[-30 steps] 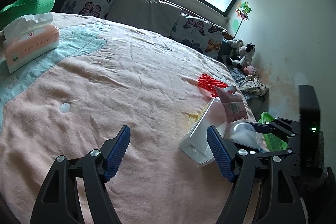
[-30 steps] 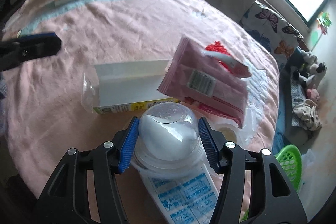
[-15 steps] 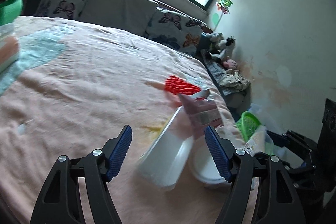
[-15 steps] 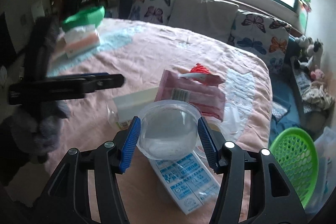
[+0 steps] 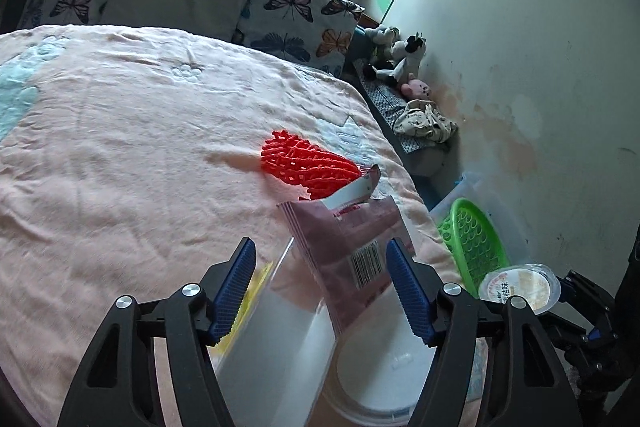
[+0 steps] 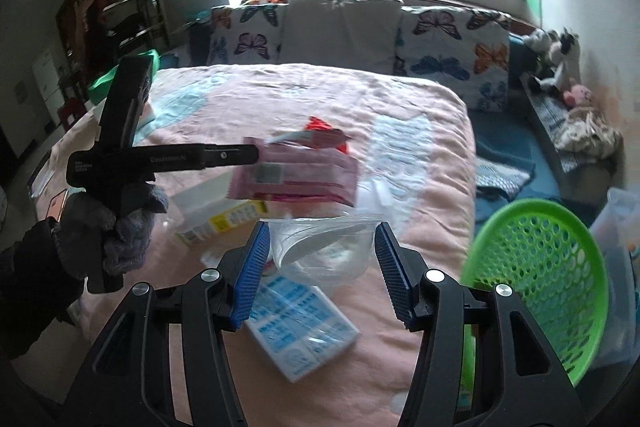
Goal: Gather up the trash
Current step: 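Grasp the clear plastic lid with the right gripper while the left gripper grasps the pink packet, then carry the lid over the green basket and open the right gripper while the left gripper carries the packet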
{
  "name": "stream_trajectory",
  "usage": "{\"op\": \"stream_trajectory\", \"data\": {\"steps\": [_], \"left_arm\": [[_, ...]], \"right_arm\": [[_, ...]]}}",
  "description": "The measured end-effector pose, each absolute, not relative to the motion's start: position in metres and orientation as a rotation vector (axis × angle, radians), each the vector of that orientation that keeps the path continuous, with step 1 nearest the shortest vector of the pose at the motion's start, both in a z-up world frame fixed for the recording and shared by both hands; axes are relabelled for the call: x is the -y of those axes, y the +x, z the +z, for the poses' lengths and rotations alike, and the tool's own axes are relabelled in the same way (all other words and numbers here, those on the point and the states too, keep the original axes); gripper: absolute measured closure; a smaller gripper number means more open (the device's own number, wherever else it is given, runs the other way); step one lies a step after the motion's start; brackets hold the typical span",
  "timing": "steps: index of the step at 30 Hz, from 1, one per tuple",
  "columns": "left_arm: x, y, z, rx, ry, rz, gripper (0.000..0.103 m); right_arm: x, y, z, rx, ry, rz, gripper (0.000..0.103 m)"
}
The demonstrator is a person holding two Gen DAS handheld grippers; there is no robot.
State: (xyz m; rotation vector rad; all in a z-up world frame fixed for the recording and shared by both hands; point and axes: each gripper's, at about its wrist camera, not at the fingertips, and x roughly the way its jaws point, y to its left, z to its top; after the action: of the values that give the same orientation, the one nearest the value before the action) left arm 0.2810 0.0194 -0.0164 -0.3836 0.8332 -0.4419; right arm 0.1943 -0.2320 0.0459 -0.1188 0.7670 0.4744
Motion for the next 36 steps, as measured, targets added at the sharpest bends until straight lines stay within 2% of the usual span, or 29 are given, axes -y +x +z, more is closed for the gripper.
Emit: {"op": "stream_trajectory", "data": {"steps": [8, 11, 16, 22, 36], "left_arm": [[-0.015, 0.296, -0.026, -0.855, -0.401, -0.468, 0.047], [-0.015, 0.299, -0.028, -0.851, -0.415, -0.47, 0.057], [-0.013, 0.295, -0.02, -0.813, -0.39, -0.456, 0.08], [-0.009, 0.282, -0.005, -0.769, -0.349, -0.422, 0.095], [0.002, 0.239, 0.037, -0.683, -0.32, -0.452, 0.099]], "right_arm": [[0.263, 0.2, 0.037, -0.781, -0.064, 0.405, 0.048], [0.269, 0.198, 0.035, -0.781, -0.052, 0.389, 0.048], [0.279, 0.195, 0.035, -0.778, -0.041, 0.356, 0.048], [0.296, 0.193, 0.033, -0.774, -0.016, 0.317, 0.048], [0.364, 0.199, 0.018, -0.782, 0.069, 0.189, 0.048]]}}
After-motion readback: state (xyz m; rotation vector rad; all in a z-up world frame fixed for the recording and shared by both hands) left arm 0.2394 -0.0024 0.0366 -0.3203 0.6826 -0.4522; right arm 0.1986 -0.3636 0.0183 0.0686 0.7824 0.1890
